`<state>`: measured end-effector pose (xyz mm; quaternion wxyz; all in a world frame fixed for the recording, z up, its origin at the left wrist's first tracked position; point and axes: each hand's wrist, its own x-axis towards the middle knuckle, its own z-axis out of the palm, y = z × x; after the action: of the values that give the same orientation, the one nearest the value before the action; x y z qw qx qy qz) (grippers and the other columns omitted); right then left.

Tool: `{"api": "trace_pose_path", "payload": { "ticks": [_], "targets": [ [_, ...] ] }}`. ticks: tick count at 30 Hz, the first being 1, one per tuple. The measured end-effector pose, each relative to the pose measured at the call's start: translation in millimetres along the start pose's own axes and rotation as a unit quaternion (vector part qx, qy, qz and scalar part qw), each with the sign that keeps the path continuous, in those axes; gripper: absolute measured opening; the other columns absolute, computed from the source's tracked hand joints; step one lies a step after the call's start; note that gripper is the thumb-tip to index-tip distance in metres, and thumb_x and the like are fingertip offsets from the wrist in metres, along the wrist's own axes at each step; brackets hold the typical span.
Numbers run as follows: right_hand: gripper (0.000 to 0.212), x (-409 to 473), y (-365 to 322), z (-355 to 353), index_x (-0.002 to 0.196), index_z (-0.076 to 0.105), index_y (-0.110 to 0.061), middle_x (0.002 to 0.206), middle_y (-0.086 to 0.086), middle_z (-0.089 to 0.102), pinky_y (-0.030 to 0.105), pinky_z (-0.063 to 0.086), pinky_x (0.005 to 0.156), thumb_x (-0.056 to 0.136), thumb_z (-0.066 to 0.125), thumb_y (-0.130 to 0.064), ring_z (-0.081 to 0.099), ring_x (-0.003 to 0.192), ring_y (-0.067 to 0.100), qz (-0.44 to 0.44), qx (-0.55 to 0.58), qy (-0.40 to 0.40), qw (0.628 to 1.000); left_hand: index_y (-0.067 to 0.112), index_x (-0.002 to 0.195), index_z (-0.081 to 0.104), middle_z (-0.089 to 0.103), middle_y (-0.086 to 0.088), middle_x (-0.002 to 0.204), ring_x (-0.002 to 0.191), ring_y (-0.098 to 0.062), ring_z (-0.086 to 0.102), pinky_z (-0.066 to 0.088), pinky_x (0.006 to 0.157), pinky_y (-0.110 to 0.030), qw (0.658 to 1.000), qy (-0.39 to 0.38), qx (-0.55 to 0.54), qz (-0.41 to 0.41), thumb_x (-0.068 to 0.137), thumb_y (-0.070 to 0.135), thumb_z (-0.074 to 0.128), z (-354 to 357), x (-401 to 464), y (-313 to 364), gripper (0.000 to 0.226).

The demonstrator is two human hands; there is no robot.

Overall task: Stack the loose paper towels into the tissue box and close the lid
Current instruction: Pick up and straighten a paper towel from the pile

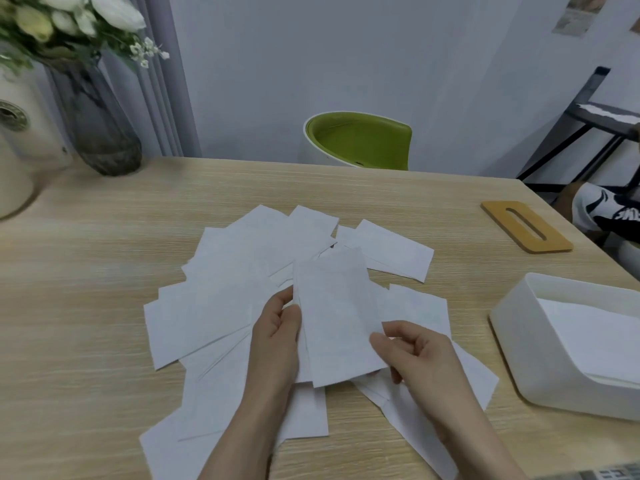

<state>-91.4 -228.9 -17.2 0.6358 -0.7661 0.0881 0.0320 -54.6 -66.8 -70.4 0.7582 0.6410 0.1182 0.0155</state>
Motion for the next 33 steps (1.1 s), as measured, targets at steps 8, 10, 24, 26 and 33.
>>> {"api": "trace_pose_path", "payload": {
  "ticks": [8,10,24,26,33],
  "targets": [
    [0.007,-5.2,8.2,14.3,0.094,0.064,-0.018,0.047,-0.004,0.059,0.008,0.037,0.049,0.088,0.065,-0.014,0.050,0.043,0.001,-0.013,0.013,0.029,0.999,0.035,0.111,0.064,0.073,0.019,0.097,0.086,-0.003,0.070,0.050,0.061,-0.016,1.000,0.003,-0.001,-0.002,0.101,0.022,0.045,0.8,-1.6,1.7,0.025],
    [0.009,-5.3,10.8,15.2,0.096,0.063,-0.020,0.047,-0.005,0.059,0.008,0.037,0.049,0.088,0.065,-0.015,0.050,0.043,0.002,-0.012,0.018,0.039,0.999,0.035,0.111,0.064,0.072,0.021,0.097,0.084,-0.002,0.070,0.049,0.058,-0.013,1.000,0.006,-0.003,-0.001,0.101,0.021,0.045,1.0,-2.0,2.3,0.025],
    [0.020,-5.0,20.6,23.3,0.097,0.062,-0.035,0.064,-0.010,0.057,0.044,0.048,0.073,0.083,0.070,-0.024,0.048,0.060,0.014,-0.021,0.001,0.077,0.997,0.035,0.111,0.063,0.075,0.011,0.095,0.085,-0.008,0.071,0.051,0.060,-0.016,1.000,-0.011,-0.026,-0.004,0.098,0.015,0.051,-0.8,-4.2,0.8,0.027],
    [0.034,-5.2,20.4,22.1,0.113,0.054,-0.039,0.083,-0.021,0.059,0.037,0.050,0.080,0.082,0.067,-0.033,0.054,0.071,0.008,-0.028,-0.061,0.086,0.994,0.034,0.112,0.063,0.075,0.010,0.096,0.085,-0.008,0.071,0.051,0.059,-0.015,1.000,-0.008,-0.030,-0.003,0.099,0.013,0.049,-0.8,-4.5,2.0,0.028],
    [0.056,-17.5,13.0,38.8,0.125,-0.016,-0.064,0.108,-0.047,0.014,0.012,0.011,0.084,0.098,0.030,-0.049,0.013,0.090,-0.029,-0.033,-0.231,-0.034,0.972,0.038,0.108,0.065,0.073,0.014,0.101,0.090,-0.003,0.069,0.051,0.065,-0.016,0.999,0.016,-0.043,-0.001,0.101,0.021,0.047,1.7,-4.9,2.4,0.026]
  ]
}}
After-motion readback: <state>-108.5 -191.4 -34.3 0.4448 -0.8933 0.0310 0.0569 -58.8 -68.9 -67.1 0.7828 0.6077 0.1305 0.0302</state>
